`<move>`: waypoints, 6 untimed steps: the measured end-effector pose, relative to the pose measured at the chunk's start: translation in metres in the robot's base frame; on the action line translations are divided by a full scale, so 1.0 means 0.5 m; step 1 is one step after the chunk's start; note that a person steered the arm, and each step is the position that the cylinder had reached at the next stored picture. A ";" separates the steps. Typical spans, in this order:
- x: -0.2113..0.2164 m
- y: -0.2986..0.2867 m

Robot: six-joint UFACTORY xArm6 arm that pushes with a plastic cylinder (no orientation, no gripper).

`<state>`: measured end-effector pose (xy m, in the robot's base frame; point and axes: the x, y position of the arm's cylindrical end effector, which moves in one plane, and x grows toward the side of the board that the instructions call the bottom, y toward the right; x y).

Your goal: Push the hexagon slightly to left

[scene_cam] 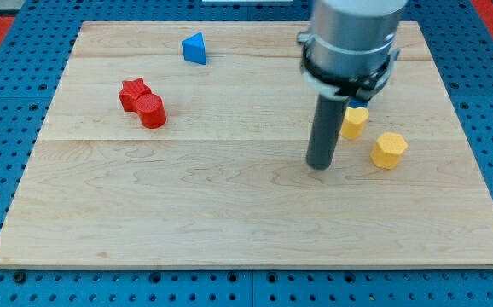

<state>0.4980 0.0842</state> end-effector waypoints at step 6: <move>-0.017 0.283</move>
